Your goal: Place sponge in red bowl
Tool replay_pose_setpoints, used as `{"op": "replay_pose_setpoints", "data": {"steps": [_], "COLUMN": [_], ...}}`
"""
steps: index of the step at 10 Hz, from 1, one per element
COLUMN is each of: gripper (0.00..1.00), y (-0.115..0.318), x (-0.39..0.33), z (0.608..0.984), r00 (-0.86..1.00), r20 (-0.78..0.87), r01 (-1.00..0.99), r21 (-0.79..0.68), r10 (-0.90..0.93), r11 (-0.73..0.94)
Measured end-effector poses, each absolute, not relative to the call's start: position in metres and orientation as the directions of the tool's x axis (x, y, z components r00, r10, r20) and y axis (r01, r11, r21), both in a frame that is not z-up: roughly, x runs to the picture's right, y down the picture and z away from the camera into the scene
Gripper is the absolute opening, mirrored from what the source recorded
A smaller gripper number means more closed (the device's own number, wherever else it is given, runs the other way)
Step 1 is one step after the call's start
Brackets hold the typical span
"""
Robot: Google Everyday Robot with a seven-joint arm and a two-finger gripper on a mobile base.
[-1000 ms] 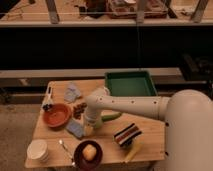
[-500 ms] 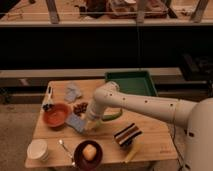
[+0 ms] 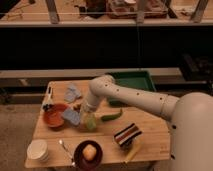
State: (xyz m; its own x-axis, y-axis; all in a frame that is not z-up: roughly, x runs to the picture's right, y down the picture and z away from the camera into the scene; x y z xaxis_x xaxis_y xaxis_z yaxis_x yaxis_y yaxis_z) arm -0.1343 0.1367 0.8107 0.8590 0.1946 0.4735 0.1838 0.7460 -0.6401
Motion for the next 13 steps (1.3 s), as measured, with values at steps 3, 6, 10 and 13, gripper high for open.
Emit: {"op": "replay_pose_setpoints", "data": {"steps": [3, 6, 10, 13], "gripper": [0.06, 0.06, 0.34, 0.64], "y": [0.123, 0.118, 0.113, 0.11], "x": [-0.155, -0.176, -0.202, -0.206], "z": [0.825, 0.833, 0.836, 0.837], "r00": [0.855, 0.857, 0.864, 0.871], "r20": [0.477, 0.479, 0.472, 0.458], "r01": [0.188, 0.204, 0.217, 0.211], "r21": [-0.65, -0.656, -0.665, -0.676], "r10": [0.202, 0.192, 0.177, 0.178], "r11": [0.736, 0.727, 0.715, 0.706]}}
